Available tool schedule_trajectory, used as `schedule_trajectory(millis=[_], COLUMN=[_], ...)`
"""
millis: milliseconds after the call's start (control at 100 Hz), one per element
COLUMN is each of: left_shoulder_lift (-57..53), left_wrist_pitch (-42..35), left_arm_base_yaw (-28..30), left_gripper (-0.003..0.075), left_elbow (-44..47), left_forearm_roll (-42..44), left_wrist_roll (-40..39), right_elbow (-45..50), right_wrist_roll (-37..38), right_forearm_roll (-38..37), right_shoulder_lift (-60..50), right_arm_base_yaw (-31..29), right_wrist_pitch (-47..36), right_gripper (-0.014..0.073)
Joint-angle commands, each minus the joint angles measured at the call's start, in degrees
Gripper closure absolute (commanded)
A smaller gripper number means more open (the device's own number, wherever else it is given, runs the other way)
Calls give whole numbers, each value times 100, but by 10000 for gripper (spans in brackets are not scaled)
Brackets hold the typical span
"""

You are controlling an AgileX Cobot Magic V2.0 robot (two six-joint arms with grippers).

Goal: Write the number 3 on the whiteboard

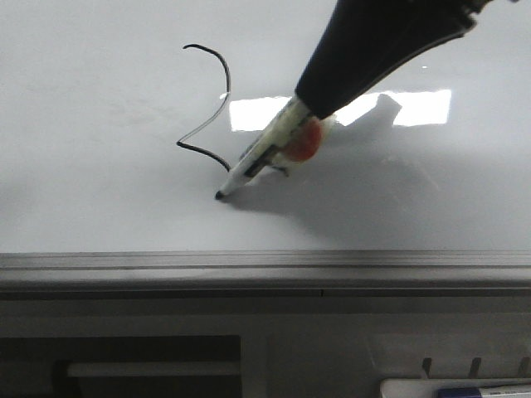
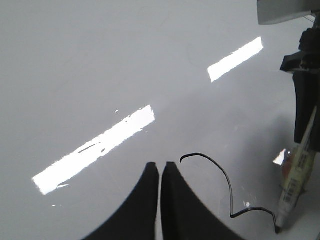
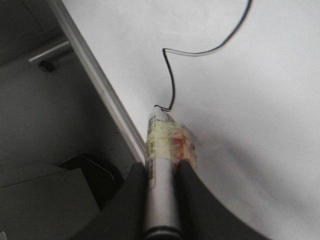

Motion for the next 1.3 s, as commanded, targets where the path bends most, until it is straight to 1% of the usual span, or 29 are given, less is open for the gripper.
schedule_trajectory(millis=[0, 120, 180, 380, 490, 570, 620, 660, 790, 840, 900, 1040, 1121, 1291], left_shoulder_lift=[9, 9, 9, 9, 19, 98, 194, 261, 610, 801, 993, 1431, 1622, 1920], left_wrist_pitch=[-376, -376, -376, -376, -58, 177, 219, 219, 219, 207, 112, -334, -346, -408], left_arm_base_yaw=[24, 24, 24, -18, -118, -273, -417, -562, -1027, -1171, -1222, -1222, -1222, -1222], left_gripper=[741, 741, 741, 741, 740, 732, 703, 660, 472, 419, 404, 405, 405, 405], left_elbow=[-155, -155, -155, -155, -155, -155, -155, -155, -155, -155, -155, -155, -155, -155], left_forearm_roll=[-90, -90, -90, 6, 516, 641, 641, 641, 641, 641, 641, 610, 610, 645], left_wrist_roll=[-17, -17, -17, -27, -41, -81, -81, -81, -81, -81, -81, -81, -81, -81], right_elbow=[-126, -137, -141, -274, -274, -274, -274, -274, -274, -283, -297, -361, -361, -405], right_wrist_roll=[31, 31, 31, 31, 31, 31, 31, 31, 31, 31, 31, 31, 31, 31], right_forearm_roll=[-82, -70, -58, 222, 370, 349, 337, 337, 337, 349, 363, 336, 303, 364], right_shoulder_lift=[173, 328, 315, -173, -504, -595, -595, -582, -477, -435, -344, -186, -133, -32], right_arm_base_yaw=[147, 348, 393, 438, 552, 640, 666, 666, 666, 666, 707, 958, 1050, 1063], right_wrist_pitch=[-570, -1005, -1063, -208, -88, -8, 41, 56, 13, -69, -123, -322, -508, -508], right_gripper=[634, 634, 634, 634, 634, 634, 634, 634, 634, 634, 634, 634, 634, 634])
